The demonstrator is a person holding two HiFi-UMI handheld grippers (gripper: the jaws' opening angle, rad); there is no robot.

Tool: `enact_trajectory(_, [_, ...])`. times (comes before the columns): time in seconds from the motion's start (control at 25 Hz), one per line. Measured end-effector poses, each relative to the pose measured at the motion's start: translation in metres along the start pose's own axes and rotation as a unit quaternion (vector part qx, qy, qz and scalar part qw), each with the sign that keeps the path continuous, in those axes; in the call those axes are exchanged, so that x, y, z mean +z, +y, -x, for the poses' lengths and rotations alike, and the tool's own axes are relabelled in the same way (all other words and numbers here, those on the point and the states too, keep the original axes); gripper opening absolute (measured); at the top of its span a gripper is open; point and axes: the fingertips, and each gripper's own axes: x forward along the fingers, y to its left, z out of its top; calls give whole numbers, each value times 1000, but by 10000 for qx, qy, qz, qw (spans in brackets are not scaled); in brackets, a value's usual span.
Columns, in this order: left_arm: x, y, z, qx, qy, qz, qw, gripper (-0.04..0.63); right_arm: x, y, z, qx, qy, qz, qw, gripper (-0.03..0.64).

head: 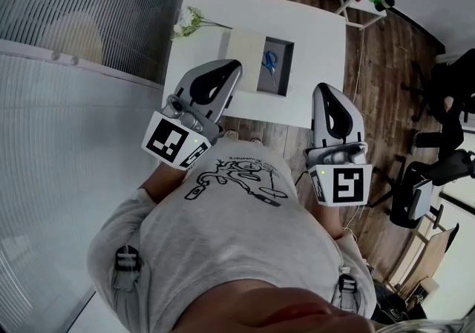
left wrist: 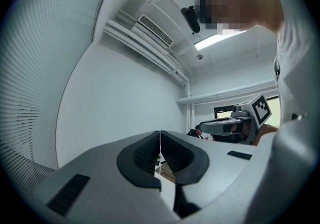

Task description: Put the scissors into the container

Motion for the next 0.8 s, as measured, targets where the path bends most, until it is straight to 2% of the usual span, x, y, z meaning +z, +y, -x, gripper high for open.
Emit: enact_trajectory(0.8, [-1,0,-3,27,41,-6,10000,21,-4,-9,0,-44,26,-69,10000,7])
